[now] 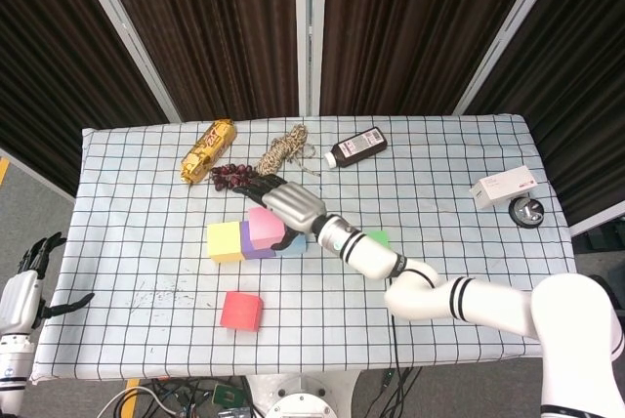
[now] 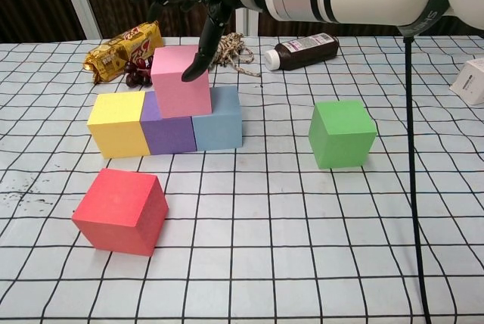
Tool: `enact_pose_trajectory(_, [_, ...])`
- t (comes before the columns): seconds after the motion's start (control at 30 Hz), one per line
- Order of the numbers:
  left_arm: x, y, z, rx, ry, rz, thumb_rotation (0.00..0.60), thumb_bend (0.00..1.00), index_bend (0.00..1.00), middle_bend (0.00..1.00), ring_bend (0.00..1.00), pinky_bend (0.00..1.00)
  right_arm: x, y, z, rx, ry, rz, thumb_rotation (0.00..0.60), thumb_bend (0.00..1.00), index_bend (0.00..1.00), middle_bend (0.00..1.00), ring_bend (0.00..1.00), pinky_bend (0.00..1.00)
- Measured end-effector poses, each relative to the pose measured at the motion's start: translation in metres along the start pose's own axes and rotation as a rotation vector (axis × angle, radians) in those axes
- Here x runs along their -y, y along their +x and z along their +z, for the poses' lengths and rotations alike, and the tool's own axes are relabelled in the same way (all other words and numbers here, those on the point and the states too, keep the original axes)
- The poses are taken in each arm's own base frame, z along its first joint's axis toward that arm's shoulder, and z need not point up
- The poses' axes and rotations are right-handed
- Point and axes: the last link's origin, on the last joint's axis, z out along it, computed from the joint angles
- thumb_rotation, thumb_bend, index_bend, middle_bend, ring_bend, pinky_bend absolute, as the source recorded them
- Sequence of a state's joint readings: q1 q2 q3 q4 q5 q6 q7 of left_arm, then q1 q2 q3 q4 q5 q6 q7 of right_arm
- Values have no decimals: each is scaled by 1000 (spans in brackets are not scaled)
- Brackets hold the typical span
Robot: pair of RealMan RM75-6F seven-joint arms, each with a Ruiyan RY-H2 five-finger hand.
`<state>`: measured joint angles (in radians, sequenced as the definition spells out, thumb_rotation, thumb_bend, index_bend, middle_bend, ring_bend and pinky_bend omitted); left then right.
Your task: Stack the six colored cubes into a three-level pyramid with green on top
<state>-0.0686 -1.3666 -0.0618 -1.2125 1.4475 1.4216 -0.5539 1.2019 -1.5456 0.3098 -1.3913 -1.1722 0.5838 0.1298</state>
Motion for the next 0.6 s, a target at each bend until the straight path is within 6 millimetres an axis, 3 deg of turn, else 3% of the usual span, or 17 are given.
enact_pose_trajectory(0.27, [-2,2,0,-4,-10,2,600,0,28,145,0,26,7,18,-20,-59,34,16,600,19,0,117,0,0])
enact_pose_trajectory(0.6, [-19,6,-8,-21,-131,-20,600,0,34,195,0,32,-10,43,-57,-166,-7,20,600,21,0,117,0,0])
